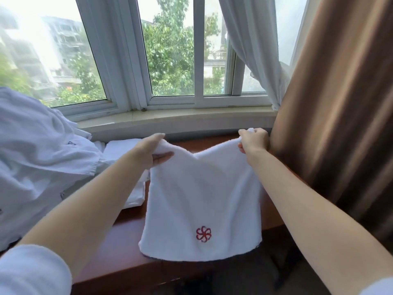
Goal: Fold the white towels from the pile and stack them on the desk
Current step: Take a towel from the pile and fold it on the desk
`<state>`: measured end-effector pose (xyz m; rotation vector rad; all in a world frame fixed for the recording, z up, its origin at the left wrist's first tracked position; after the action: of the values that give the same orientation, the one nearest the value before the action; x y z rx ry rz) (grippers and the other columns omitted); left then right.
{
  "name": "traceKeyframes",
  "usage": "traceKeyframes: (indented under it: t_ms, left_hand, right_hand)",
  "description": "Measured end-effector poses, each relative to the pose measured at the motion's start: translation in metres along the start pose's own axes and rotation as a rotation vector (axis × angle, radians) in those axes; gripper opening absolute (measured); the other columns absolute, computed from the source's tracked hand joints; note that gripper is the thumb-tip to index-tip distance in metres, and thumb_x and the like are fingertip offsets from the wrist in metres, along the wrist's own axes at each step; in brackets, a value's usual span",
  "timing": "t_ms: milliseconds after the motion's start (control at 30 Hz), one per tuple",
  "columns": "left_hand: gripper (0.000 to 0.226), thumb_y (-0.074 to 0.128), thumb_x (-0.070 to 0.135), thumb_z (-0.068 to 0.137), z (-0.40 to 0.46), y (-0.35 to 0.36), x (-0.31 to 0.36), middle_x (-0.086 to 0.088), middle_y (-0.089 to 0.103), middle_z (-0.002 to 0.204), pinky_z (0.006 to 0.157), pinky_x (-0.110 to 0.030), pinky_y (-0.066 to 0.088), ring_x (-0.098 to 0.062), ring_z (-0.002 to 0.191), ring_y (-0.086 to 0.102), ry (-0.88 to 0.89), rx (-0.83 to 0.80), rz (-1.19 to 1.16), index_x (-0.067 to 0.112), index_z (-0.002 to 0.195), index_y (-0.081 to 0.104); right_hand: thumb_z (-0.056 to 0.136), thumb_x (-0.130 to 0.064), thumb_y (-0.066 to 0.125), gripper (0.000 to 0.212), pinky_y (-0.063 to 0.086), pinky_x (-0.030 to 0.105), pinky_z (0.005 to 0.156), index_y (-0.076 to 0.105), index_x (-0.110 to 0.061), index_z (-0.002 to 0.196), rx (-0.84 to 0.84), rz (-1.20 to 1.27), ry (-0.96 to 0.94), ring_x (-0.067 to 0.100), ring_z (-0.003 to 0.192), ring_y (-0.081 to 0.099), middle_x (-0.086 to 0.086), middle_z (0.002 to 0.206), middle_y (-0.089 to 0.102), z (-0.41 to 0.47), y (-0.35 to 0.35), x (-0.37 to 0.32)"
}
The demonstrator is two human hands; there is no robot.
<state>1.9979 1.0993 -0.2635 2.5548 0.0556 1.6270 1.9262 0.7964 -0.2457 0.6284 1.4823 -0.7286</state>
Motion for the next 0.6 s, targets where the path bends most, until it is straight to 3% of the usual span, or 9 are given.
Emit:
traceKeyframes:
  t_ms: [133,267,367,500,600]
  left_hand:
    - [0.031,0.061,0.026,0.089,0.004,-0.004,0.009,-0.02,0.061,0.11,0.042,-0.038,0.056,-0.035,0.067,0.067,-0.038,0.052,0.125,0.01,0.115,0.055]
    - [0.014,0.06,0.018,0.085,0.017,0.009,-0.006,-0.017,0.06,0.109,0.049,-0.037,0.058,-0.036,0.071,0.065,-0.063,0.033,0.142,0.009,0.096,0.057]
    - [0.006,0.061,0.015,0.085,0.028,0.016,0.034,-0.009,0.057,0.092,0.061,-0.036,0.059,-0.029,0.067,0.062,0.145,0.126,-0.012,0.011,0.082,0.058]
    - [0.008,0.055,0.012,0.09,0.024,0.024,0.109,-0.009,0.06,0.094,0.069,-0.033,0.058,-0.024,0.086,0.061,0.419,0.052,-0.264,0.011,0.087,0.062]
    - [0.014,0.053,0.011,0.089,0.013,0.006,0.125,-0.006,0.058,0.084,0.061,-0.034,0.061,-0.022,0.077,0.061,0.557,0.135,-0.228,0.013,0.079,0.062]
  right_hand:
    - [0.08,-0.009,0.055,0.005,0.037,0.016,0.035,0.057,-0.008,0.085,-0.076,-0.109,0.03,0.012,0.034,0.052,0.008,0.073,0.058,0.001,0.01,-0.001]
    - [0.086,-0.006,0.052,0.009,0.043,0.016,0.037,0.053,-0.011,0.079,-0.242,-0.142,0.124,0.01,0.036,0.058,0.006,0.075,0.059,0.0,0.036,0.016]
    - [0.091,-0.009,0.049,0.007,0.049,0.019,0.041,0.049,-0.011,0.085,-0.239,0.026,0.03,0.013,0.043,0.061,0.003,0.075,0.057,0.019,0.05,-0.021]
    - [0.088,-0.014,0.046,0.008,0.046,0.02,0.041,0.048,-0.017,0.082,-0.132,0.176,-0.17,0.017,0.048,0.065,0.004,0.078,0.062,0.049,0.045,-0.098]
    - [0.083,-0.019,0.046,0.006,0.043,0.019,0.038,0.05,-0.018,0.08,-0.04,0.15,-0.261,0.017,0.045,0.065,0.003,0.077,0.063,0.058,0.026,-0.118]
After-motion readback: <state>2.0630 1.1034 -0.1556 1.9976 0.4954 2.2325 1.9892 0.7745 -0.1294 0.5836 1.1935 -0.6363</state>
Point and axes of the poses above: each hand's wrist, its own z-axis towards the middle knuckle, its own y-axis out of the palm, x = y × z, the point moved 7 cm from there along z, towards the middle knuckle
